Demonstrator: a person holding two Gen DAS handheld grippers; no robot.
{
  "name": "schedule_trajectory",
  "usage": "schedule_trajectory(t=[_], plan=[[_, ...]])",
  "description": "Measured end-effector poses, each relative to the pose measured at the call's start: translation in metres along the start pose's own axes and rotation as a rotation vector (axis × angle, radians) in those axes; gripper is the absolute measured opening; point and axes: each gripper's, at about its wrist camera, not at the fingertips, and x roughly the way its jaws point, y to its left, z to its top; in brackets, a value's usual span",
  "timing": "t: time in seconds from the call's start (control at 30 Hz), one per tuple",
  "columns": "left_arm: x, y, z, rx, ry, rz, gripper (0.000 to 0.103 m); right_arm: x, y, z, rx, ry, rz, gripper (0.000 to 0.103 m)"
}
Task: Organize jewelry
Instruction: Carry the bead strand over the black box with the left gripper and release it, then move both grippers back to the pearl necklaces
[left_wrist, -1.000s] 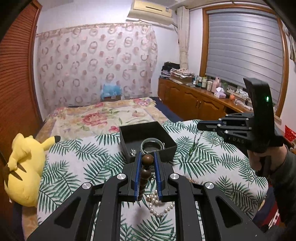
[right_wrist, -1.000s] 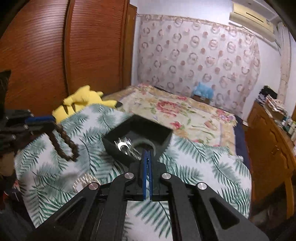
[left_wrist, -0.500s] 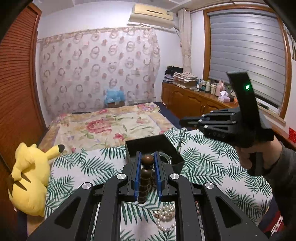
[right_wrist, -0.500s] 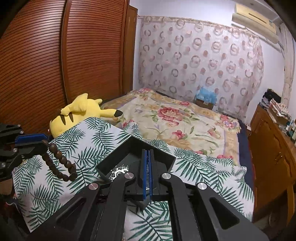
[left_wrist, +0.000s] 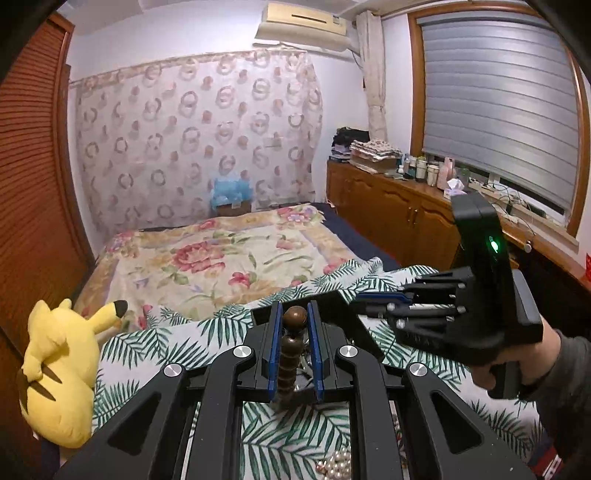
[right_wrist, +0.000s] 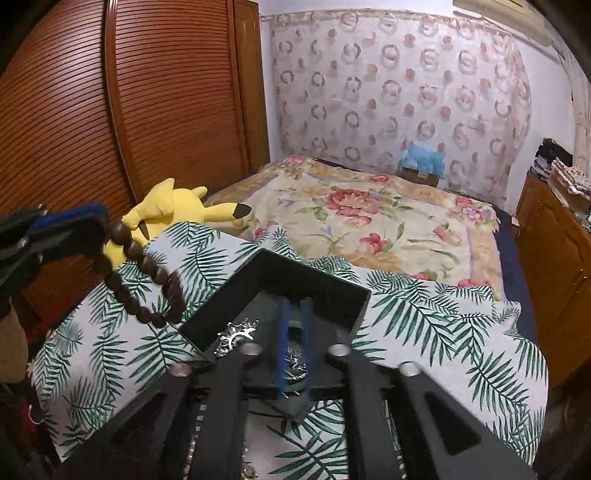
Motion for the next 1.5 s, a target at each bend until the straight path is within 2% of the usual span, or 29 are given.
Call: schedule_trajectory(t=[0.13, 0.2, 0.57, 0.63, 0.67, 0.7, 0.77, 0.93, 1.07, 1.3, 1.5], plan=[[0.012, -0.005, 0.006, 0.007, 0.012, 0.001, 0.013, -0.004, -0.005, -0.008, 0.01, -0.001, -0.012, 0.018], [0.018, -0.007, 0.008, 0.012, 0.019, 0.005, 0.013, -0.006, -0.007, -0.012, 0.011, -0.001, -0.015, 0.026], [0.063, -0.013, 0.005, 0.014, 0.1, 0.025, 0.013, -0.017, -0.01, -0.041, 0.002, 0.021, -0.039, 0.027], [0.066, -0.015, 0.0, 0.015, 0.111, 0.028, 0.021, -0.019, -0.01, -0.046, 0.003, 0.019, -0.043, 0.027], [0.065, -0.016, -0.003, 0.018, 0.113, 0.031, 0.029, -0.021, -0.009, -0.048, 0.005, 0.017, -0.039, 0.027], [0.064, -0.018, -0.006, 0.026, 0.114, 0.036, 0.031, -0.023, -0.009, -0.049, 0.006, 0.015, -0.035, 0.027], [0.06, -0.019, -0.013, 0.038, 0.114, 0.041, 0.032, -0.028, -0.007, -0.055, 0.012, 0.007, -0.025, 0.027], [0.042, -0.02, -0.04, 0.035, 0.125, 0.029, 0.043, -0.044, 0.001, -0.075, 0.024, -0.009, -0.004, 0.027], [0.025, -0.015, -0.071, -0.01, 0.151, 0.004, 0.05, -0.051, 0.01, -0.096, 0.025, -0.003, 0.001, 0.027], [0.007, -0.009, -0.107, -0.023, 0.194, 0.011, 0.052, -0.053, 0.017, -0.118, 0.023, 0.027, -0.012, 0.027], [-0.004, -0.003, -0.122, -0.036, 0.221, 0.007, 0.052, -0.063, 0.021, -0.13, 0.043, 0.03, -0.017, 0.027]])
